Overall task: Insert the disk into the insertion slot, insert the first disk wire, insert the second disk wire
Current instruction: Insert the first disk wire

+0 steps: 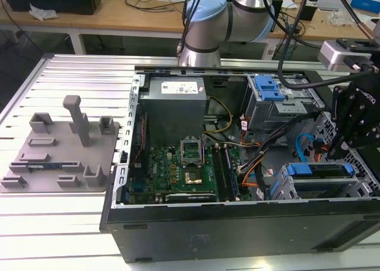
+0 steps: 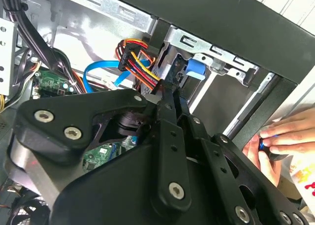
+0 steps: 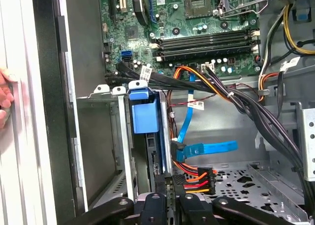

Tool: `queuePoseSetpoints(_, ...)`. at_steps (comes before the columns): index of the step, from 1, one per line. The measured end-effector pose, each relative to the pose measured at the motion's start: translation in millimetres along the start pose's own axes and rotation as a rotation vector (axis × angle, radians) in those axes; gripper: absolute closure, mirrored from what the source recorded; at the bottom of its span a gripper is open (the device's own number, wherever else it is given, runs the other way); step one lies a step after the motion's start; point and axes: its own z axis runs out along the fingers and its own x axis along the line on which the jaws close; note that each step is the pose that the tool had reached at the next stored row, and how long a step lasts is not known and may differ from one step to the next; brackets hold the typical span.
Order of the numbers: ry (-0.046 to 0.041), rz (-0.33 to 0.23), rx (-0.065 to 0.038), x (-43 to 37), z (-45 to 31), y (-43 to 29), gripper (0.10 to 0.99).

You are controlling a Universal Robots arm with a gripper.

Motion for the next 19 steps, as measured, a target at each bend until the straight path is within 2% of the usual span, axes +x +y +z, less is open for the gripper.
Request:
queuePoseSetpoints(8,0.0046,0.007,0.0,0.3,0.7,0.0,0.922)
queuePoseSetpoints(19,0.0047,0.008,-0.001,2.0,1.7,-0.2,0.922)
